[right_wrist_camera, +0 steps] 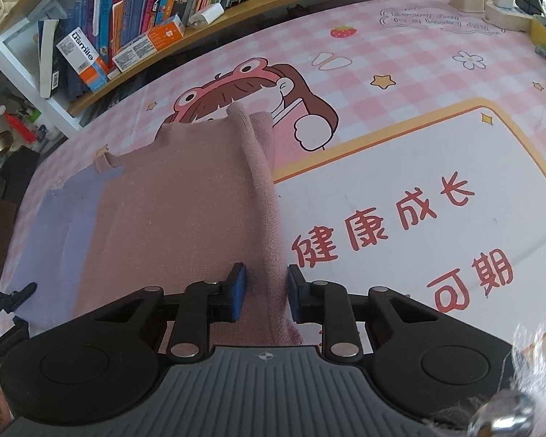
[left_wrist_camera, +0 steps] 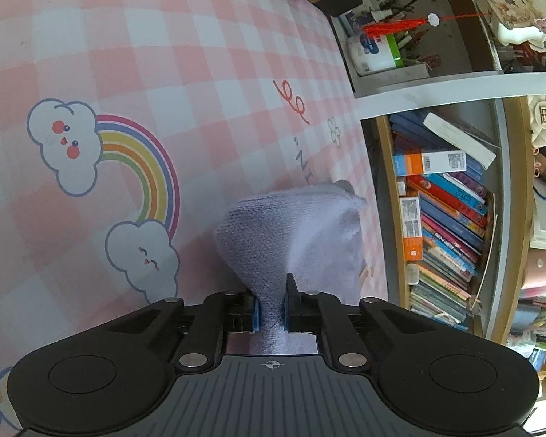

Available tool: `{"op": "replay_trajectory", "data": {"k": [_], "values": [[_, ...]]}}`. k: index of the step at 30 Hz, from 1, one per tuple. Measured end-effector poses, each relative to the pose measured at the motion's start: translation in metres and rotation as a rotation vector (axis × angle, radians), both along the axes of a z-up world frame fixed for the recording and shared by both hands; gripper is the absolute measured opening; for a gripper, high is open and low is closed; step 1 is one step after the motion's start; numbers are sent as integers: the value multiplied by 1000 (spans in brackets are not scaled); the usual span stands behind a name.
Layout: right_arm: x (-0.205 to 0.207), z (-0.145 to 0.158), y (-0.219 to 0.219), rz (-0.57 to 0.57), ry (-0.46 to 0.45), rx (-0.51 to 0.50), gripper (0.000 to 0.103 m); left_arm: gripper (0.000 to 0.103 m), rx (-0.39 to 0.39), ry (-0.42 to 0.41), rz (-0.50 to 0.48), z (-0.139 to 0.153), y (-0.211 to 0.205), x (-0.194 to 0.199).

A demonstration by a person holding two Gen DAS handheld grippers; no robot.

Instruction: Fold clothes

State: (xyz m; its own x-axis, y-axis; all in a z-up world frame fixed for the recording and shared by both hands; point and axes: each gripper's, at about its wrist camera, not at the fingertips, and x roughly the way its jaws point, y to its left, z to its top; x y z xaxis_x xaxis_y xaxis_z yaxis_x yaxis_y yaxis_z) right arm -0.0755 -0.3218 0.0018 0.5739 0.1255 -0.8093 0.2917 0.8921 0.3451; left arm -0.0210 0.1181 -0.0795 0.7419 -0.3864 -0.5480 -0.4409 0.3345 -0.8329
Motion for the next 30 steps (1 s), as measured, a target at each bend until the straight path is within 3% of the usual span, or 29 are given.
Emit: {"op": "replay_trajectory", "data": {"k": [9, 14, 19, 23, 30], "values": [[9, -1, 6, 98, -14, 1, 18, 9, 47, -13, 52, 9, 6, -14], [14, 2, 8, 182, -16, -19, 21, 9, 116, -53, 68, 26, -2, -23], [15, 5, 5, 293, -24, -29, 21, 9, 248, -91, 53, 51, -20, -25], [17, -1, -3, 358, -29, 20, 14, 9, 360, -131, 28, 76, -41, -25], [22, -6, -15, 440, -48, 74, 13, 8, 597, -227, -78, 124, -98, -31]]}}
